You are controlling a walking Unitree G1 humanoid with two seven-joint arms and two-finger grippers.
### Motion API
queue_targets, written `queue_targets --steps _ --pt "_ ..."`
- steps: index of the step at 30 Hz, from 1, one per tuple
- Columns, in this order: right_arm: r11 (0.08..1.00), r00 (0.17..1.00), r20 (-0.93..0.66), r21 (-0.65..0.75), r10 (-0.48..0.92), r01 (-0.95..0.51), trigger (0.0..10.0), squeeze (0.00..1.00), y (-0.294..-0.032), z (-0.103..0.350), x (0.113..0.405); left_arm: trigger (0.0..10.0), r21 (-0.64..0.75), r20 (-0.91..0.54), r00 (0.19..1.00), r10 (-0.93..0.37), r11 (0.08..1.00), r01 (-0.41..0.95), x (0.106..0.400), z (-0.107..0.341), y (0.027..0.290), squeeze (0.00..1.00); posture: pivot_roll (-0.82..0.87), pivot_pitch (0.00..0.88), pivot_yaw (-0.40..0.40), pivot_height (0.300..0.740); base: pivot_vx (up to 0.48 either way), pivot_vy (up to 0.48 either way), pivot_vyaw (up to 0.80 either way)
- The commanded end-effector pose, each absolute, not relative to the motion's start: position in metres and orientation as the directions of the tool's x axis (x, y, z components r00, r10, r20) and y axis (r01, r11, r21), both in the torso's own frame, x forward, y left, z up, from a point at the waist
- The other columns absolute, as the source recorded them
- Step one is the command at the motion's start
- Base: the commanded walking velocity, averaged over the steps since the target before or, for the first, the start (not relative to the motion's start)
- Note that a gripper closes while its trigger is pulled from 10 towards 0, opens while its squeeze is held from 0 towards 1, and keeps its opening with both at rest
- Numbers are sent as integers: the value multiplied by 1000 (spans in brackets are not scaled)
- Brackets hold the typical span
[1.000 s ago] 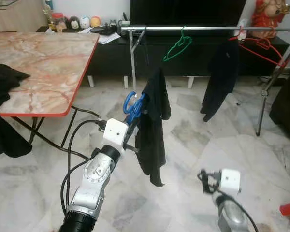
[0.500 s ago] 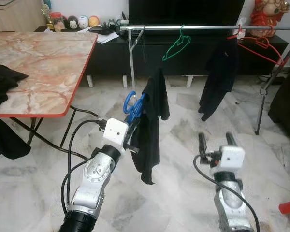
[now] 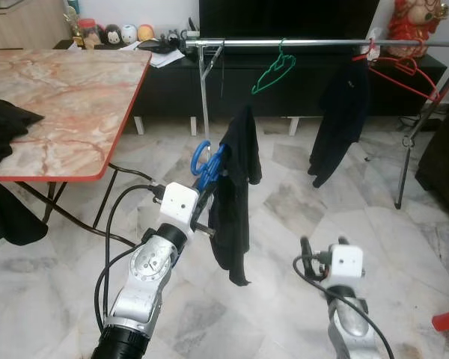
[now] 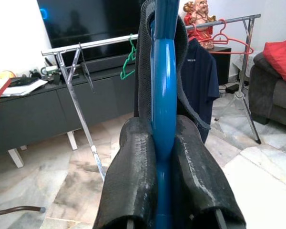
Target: Hang hanger
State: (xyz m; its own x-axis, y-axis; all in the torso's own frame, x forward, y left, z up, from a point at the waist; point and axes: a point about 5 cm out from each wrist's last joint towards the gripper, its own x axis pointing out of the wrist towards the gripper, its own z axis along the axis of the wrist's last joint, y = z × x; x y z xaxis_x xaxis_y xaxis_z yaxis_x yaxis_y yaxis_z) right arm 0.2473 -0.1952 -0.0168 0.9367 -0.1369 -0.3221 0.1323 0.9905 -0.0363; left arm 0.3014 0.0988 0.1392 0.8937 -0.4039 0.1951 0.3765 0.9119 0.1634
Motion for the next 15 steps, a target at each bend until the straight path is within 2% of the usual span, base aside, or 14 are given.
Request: queue_targets --steps 1,2,3,6,7,12,13,15 --pt "988 872 -469 -8 -140 154 0 0 -197 -40 227 10000 160 265 876 -403 914 372 304 156 96 0 11 0 -19 740 0 0 0" --pt "989 836 -533 -19 -132 144 0 0 -196 -51 215 10000 161 265 876 -404 914 373 304 156 96 0 15 0 -21 740 0 0 0" --pt "989 836 -533 -19 -132 144 0 0 -196 -51 215 10000 161 265 876 -404 914 373 304 156 96 0 15 0 -21 740 0 0 0" --pt "986 738 -660 -22 -138 164 0 0 -197 -72 187 10000 162 265 877 -401 915 369 304 157 98 0 14 0 -20 740 0 0 0" --pt "985 683 -717 -29 -140 172 0 0 -199 -81 173 10000 162 264 878 -400 916 368 305 157 98 0 16 0 -18 740 0 0 0" --pt "982 549 -824 -44 -140 185 0 0 -199 -98 141 10000 164 266 876 -401 915 369 304 157 97 0 31 0 -20 740 0 0 0" --pt "984 528 -838 -53 -137 172 0 0 -199 -100 135 10000 166 268 876 -401 915 368 305 158 97 0 31 0 -20 740 0 0 0" --pt "984 553 -822 -43 -134 175 0 0 -198 -98 139 10000 166 269 878 -396 917 362 305 159 99 0 32 0 -20 740 0 0 0"
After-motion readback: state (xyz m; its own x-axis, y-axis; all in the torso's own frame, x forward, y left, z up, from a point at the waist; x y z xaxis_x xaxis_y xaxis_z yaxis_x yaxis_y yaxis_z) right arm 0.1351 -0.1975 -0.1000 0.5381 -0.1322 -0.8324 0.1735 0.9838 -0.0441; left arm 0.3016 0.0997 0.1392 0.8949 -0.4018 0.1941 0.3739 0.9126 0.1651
